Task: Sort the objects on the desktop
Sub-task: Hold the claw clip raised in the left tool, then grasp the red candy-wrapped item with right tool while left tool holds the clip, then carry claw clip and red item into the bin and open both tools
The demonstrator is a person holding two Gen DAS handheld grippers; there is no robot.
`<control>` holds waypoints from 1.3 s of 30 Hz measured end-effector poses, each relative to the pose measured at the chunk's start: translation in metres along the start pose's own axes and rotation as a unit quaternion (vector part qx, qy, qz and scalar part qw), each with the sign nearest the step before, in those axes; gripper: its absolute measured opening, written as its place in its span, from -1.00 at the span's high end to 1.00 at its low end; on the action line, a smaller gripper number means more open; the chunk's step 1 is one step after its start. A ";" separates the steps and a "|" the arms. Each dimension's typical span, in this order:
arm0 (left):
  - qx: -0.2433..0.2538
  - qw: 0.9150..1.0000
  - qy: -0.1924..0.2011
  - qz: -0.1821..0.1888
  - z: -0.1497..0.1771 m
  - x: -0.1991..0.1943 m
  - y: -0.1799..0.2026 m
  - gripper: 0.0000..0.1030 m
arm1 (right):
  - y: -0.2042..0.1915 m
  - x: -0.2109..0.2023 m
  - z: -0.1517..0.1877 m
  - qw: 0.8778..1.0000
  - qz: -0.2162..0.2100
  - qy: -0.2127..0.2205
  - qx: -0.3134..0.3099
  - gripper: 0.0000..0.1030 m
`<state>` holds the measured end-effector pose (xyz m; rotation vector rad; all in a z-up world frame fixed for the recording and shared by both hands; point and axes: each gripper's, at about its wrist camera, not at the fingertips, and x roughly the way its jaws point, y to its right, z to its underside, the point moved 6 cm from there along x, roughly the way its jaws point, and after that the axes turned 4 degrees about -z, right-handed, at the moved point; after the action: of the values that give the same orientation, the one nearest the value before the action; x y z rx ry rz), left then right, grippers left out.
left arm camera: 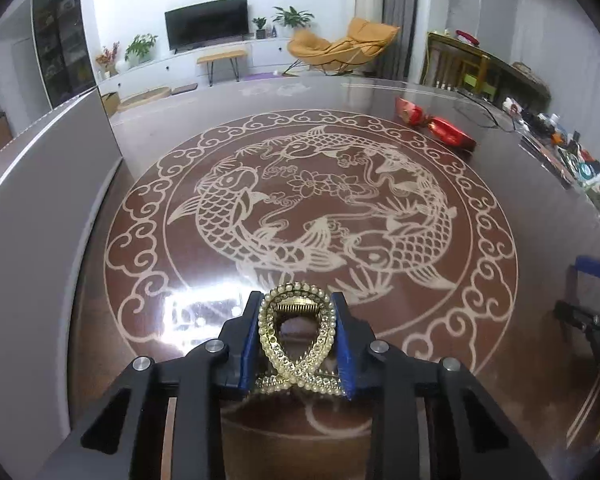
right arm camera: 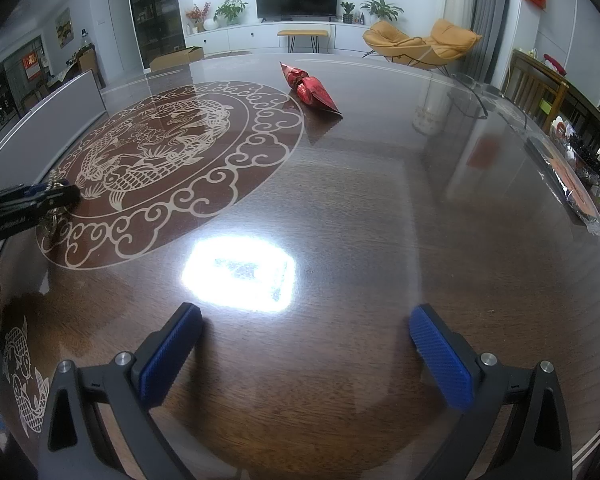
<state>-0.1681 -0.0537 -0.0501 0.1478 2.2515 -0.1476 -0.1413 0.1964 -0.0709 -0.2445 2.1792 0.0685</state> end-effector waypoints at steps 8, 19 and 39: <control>0.001 1.000 0.000 0.003 0.003 -0.001 -0.002 0.39 | 0.006 0.001 -0.024 0.998 -0.056 0.029 0.017 -1.00; 0.003 1.000 0.000 0.002 0.002 -0.002 -0.001 0.38 | -0.003 0.111 -0.174 0.999 -0.031 -0.028 -0.030 -1.00; 0.006 1.000 0.001 0.008 0.002 -0.002 -0.001 0.39 | -0.065 0.086 -0.131 0.991 -0.111 -0.006 -0.076 0.51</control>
<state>-0.1655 -0.0547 -0.0498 0.1722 2.2511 -0.1522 -0.2821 0.1018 -0.0620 -0.5715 2.1234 0.1108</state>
